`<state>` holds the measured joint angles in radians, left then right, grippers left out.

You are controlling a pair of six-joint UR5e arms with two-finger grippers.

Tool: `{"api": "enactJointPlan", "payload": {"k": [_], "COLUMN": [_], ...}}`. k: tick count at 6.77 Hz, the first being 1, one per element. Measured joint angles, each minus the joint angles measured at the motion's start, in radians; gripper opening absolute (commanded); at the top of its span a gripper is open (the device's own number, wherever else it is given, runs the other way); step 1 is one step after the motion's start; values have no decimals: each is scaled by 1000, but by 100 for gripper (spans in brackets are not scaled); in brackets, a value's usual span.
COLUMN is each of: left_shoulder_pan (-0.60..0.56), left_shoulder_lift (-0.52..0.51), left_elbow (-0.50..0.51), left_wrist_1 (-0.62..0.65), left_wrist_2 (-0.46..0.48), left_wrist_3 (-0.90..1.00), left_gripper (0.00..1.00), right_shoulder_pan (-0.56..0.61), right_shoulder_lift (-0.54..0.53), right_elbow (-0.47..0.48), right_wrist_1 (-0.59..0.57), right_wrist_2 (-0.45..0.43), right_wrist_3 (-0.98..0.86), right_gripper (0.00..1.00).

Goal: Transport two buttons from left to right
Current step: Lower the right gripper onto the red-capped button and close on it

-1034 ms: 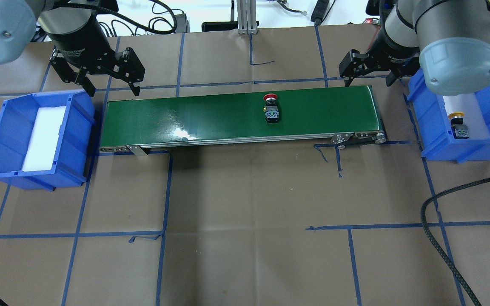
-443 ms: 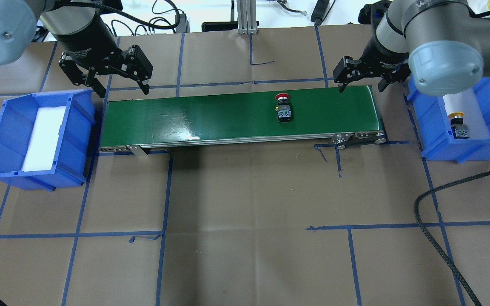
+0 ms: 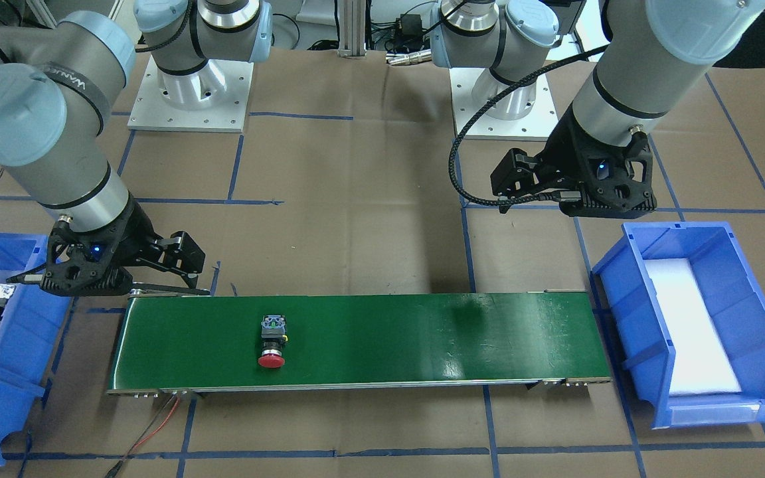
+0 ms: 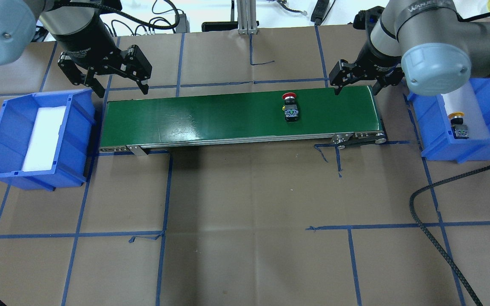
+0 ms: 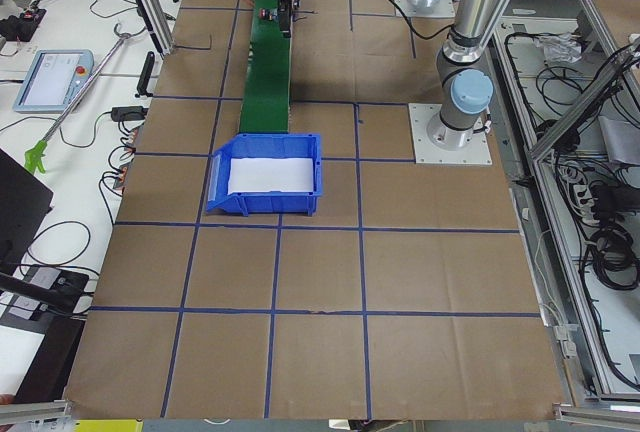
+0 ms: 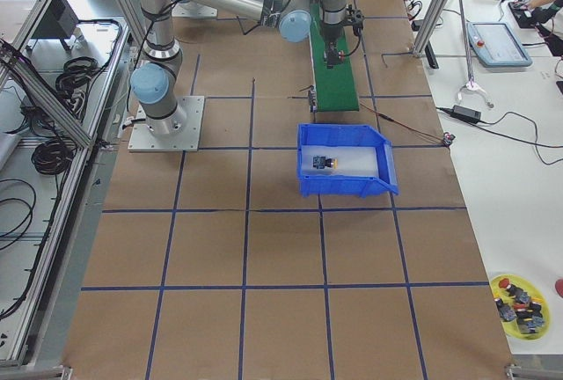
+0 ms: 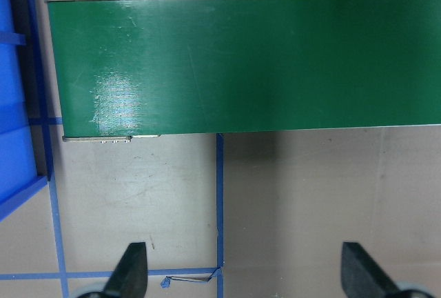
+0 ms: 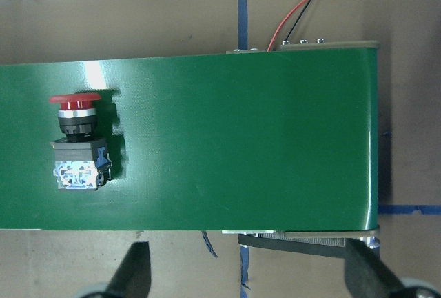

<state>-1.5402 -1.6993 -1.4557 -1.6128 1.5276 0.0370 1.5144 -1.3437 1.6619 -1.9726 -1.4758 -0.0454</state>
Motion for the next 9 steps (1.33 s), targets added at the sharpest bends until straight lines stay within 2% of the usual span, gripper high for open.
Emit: {"api": "enactJointPlan", "payload": {"k": [3,9], "left_shoulder_pan": [0,0], "left_shoulder_lift": [0,0], "left_elbow": [0,-1], "left_wrist_1": [1,4], "left_wrist_2": [16,16], "left_wrist_3": [3,3], "left_gripper": [100,100], "right_shoulder_pan": [33,44], "right_shoulder_lift": [83,160], "right_elbow": [-66,-78], "right_wrist_1": [-10,-11], "right_wrist_2": [14,37], "right_wrist_3": [8,19], "right_gripper": [99,99]}}
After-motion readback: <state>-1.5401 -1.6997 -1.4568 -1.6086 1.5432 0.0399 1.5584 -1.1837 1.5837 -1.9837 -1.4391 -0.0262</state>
